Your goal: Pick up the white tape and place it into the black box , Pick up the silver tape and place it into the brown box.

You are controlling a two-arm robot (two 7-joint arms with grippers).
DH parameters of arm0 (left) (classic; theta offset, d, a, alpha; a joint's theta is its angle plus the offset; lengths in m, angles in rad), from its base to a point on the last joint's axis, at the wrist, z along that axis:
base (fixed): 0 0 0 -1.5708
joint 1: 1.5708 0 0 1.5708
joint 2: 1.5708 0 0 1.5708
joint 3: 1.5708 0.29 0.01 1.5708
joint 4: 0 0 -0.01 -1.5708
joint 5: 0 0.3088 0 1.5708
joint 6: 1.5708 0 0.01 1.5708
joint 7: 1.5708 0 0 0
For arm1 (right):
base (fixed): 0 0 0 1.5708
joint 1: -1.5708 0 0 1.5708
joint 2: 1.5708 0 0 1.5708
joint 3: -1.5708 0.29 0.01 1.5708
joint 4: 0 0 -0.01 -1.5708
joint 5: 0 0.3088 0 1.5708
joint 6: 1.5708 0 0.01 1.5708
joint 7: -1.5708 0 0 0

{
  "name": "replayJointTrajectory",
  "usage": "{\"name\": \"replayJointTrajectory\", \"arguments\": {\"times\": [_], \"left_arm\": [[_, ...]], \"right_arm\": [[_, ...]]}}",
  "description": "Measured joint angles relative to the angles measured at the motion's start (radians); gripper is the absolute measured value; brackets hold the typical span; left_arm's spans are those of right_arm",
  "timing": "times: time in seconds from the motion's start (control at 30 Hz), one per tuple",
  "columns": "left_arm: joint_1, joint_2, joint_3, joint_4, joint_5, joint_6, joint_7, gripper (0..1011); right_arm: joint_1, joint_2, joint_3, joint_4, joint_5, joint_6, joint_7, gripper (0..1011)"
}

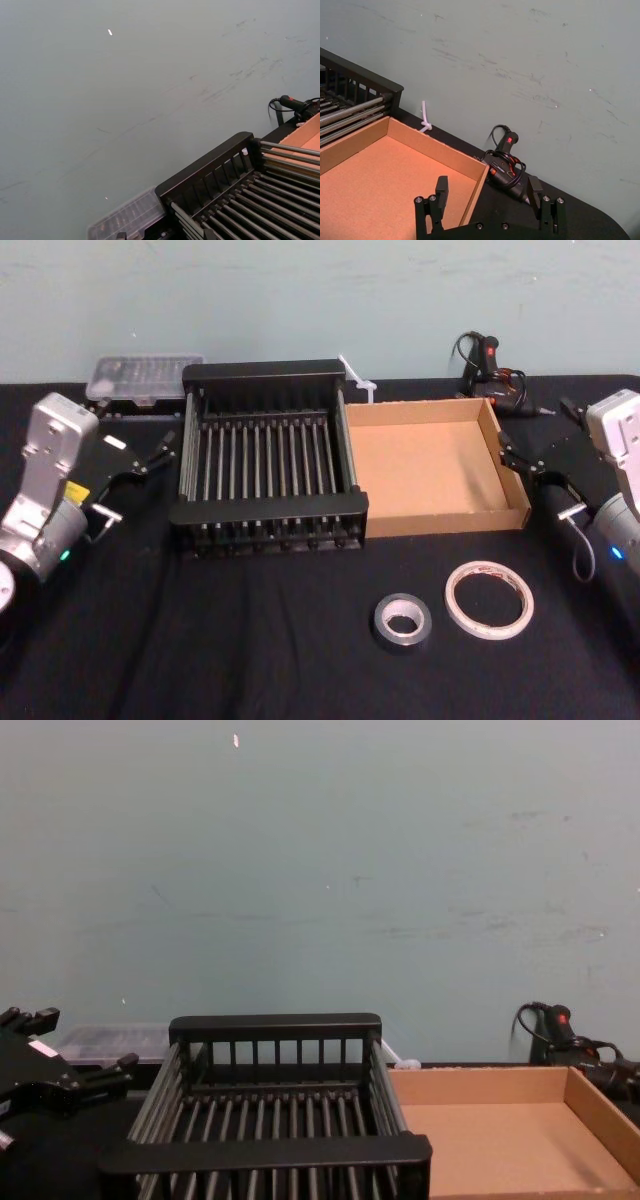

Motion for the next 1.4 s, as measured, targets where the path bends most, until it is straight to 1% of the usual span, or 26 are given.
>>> {"name": "replayJointTrajectory", "arguments": {"times": [1.4], "left_arm": [[0.0, 0.0, 0.0, 0.0, 0.0, 0.0, 0.0, 1001]], "right_arm": [[0.0, 0.0, 0.0, 0.0, 0.0, 0.0, 0.0, 1002]]}}
